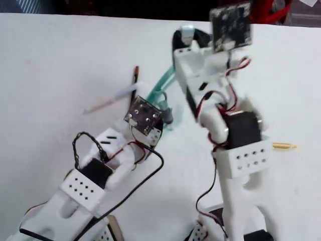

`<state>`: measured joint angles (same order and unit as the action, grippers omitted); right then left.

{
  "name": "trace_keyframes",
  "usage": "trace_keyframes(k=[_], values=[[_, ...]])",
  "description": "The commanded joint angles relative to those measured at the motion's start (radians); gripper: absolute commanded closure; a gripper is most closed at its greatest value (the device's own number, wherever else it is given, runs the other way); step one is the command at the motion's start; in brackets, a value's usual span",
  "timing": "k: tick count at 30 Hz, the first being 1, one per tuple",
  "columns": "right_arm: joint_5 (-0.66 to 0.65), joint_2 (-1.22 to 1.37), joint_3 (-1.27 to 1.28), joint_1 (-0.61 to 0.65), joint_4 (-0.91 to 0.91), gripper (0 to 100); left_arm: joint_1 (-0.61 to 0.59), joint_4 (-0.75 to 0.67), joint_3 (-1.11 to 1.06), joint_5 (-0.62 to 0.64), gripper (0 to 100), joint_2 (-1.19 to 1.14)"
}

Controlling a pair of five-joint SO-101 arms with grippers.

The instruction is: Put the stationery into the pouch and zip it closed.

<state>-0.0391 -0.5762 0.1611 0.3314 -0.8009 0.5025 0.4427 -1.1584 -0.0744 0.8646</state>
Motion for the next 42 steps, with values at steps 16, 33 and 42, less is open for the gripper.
trace_keyframes(k=[16, 33, 42], values=[[-0.038, -0.036, 0.141, -0.025, 0.14, 98.1, -0.015, 0.002, -0.006, 0.003, 85, -0.044], [-0.04, 0.041, 0.135, -0.064, 0.015, 98.1, -0.119, -0.044, -0.003, 0.114, 80, -0.042], [-0.04, 0.048, 0.141, -0.039, -0.038, 97.8, -0.117, -0.006, -0.071, 0.129, 80, 0.205]])
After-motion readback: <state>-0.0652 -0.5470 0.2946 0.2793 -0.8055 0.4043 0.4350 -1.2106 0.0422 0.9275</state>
